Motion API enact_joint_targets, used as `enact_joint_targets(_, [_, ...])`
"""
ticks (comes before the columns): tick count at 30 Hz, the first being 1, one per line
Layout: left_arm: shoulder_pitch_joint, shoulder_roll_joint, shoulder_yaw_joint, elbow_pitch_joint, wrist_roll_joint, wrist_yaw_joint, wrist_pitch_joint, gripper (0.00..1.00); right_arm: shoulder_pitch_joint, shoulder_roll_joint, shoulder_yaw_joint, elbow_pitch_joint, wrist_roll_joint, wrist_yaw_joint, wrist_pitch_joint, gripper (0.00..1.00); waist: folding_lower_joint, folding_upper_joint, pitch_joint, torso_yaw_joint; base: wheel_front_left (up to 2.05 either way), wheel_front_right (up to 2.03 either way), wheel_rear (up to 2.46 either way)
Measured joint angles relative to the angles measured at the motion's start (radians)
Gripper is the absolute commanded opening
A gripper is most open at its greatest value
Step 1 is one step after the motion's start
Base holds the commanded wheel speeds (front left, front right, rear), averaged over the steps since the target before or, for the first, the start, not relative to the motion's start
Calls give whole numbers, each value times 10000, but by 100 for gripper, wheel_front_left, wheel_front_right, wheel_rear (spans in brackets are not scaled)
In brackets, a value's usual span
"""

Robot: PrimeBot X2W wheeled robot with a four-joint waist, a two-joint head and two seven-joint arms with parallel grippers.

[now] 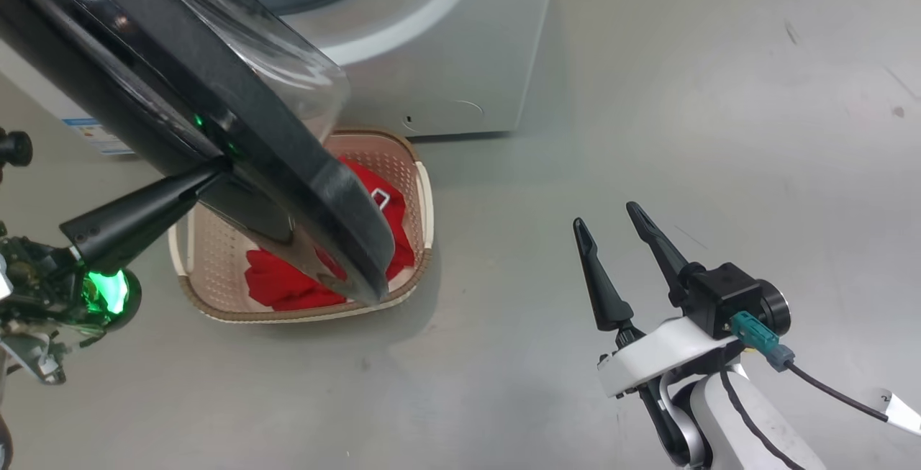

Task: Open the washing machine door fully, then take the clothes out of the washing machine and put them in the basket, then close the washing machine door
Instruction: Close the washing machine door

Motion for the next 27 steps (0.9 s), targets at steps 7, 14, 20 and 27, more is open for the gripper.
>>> enact_joint_targets(7, [-651,0,23,-184,4,309,-178,0,-323,102,50,23,136,8,-159,100,0,0,517,-570,0,0,0])
enact_joint_targets(14, [-1516,-25,21,-176,71,625,-481,0,-651,157,63,59,201,10,-261,100,0,0,1083,-1045,0,0,0])
enact_joint_targets(20, [-2255,-29,4,144,153,832,-702,0,-920,215,153,186,301,50,-347,100,0,0,1500,-1429,0,0,0])
enact_joint_targets(27, [-3000,-54,-59,621,205,999,-947,0,-1133,234,284,416,389,128,-422,100,0,0,1819,-1850,0,0,0])
